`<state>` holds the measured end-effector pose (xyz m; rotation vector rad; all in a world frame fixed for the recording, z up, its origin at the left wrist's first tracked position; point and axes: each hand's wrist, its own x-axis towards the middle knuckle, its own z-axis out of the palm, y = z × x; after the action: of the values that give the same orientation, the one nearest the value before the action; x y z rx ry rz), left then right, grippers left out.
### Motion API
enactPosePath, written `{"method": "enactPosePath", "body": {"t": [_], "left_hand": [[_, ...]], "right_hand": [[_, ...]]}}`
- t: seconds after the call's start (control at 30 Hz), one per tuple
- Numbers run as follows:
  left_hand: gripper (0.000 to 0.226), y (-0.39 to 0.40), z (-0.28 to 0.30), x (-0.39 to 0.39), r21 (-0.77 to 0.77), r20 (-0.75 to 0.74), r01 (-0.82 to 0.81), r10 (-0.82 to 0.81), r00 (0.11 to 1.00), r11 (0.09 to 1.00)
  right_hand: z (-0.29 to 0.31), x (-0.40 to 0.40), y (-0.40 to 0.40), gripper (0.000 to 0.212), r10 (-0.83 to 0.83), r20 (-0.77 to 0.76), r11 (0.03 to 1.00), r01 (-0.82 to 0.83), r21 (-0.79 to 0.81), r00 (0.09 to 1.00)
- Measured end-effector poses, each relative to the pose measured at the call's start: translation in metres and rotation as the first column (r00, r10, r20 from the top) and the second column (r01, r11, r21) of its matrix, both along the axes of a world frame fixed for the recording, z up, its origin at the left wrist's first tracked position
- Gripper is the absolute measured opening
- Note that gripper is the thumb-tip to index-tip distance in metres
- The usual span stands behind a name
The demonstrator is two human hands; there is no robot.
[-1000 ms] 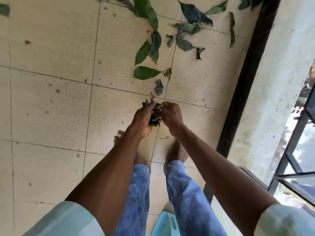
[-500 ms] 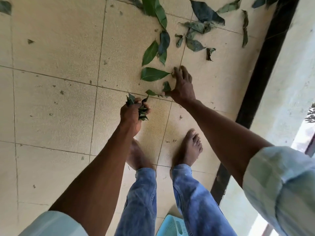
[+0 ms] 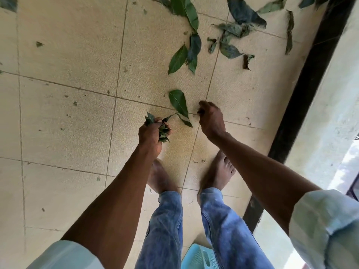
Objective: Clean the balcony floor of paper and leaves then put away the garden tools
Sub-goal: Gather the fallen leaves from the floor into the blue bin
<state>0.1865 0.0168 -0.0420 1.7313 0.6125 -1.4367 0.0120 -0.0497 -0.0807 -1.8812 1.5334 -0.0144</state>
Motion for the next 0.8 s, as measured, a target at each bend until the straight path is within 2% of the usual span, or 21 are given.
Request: {"method": "enactPosePath", "body": {"t": [0.07,0.13,0.17,0.23,0.3,0.4,0.47,0.53,0.6,0.67,0.7,0.73,0.77,0.8], "left_hand": [[0.016,0.001,0.002,0.006,0.001,0.015,-0.031,0.031,0.999,1.0],[0.017,0.002,0.002,0.011,0.003,0.033,-0.062,0.062,0.998,0.998],[0.018,0.003,0.002,0.013,0.008,0.045,-0.072,0.071,0.996,0.997],[0.017,0.005,0.0,0.017,0.016,0.072,-0.079,0.078,0.994,0.997],[0.017,0.008,-0.004,0.022,0.017,0.094,-0.082,0.08,0.992,0.996],[0.016,0.013,-0.008,0.028,0.003,0.115,-0.115,0.114,0.987,0.993],[0.017,0.016,-0.009,0.031,0.006,0.132,-0.143,0.141,0.981,0.99],[0.018,0.021,-0.01,0.033,0.022,0.139,-0.149,0.144,0.98,0.989],[0.019,0.025,-0.009,0.032,0.022,0.104,-0.142,0.139,0.985,0.99],[0.019,0.029,-0.007,0.03,0.018,0.052,-0.118,0.117,0.992,0.993],[0.019,0.03,-0.004,0.028,0.021,0.03,-0.098,0.097,0.995,0.995],[0.019,0.03,-0.001,0.025,0.024,0.016,-0.074,0.073,0.997,0.997],[0.018,0.029,0.003,0.021,0.021,0.01,-0.049,0.049,0.999,0.999],[0.018,0.027,0.008,0.017,0.011,0.006,-0.022,0.022,1.0,1.0]], "right_hand": [[0.011,0.015,-0.012,0.018,-0.121,0.062,0.993,0.12,0.01,0.991],[0.019,0.033,-0.022,0.011,-0.103,0.12,0.995,0.104,0.004,0.987],[0.02,0.042,-0.025,0.008,-0.029,0.121,0.999,0.032,-0.018,0.992],[0.018,0.055,-0.027,0.006,0.217,0.046,0.976,-0.216,-0.027,0.975],[0.01,0.065,-0.023,0.009,0.433,-0.036,0.901,-0.431,0.052,0.901],[0.0,0.064,-0.006,0.011,0.537,-0.023,0.843,-0.537,0.027,0.843],[-0.005,0.056,0.01,0.023,0.533,0.002,0.846,-0.533,-0.013,0.846],[-0.005,0.043,0.023,0.049,0.595,-0.012,0.801,-0.595,-0.071,0.803],[-0.006,0.029,0.028,0.052,0.605,-0.022,0.793,-0.605,-0.074,0.796],[-0.004,0.024,0.029,0.038,0.482,-0.056,0.876,-0.481,0.025,0.875],[-0.003,0.025,0.028,0.03,0.301,-0.038,0.95,-0.296,0.096,0.953],[0.003,0.029,0.026,0.023,0.015,0.005,0.98,-0.016,0.199,1.0],[0.013,0.033,0.022,0.018,-0.298,0.056,0.898,0.259,0.355,0.953],[0.022,0.036,0.019,0.014,-0.535,0.101,0.755,0.421,0.502,0.839]]}}
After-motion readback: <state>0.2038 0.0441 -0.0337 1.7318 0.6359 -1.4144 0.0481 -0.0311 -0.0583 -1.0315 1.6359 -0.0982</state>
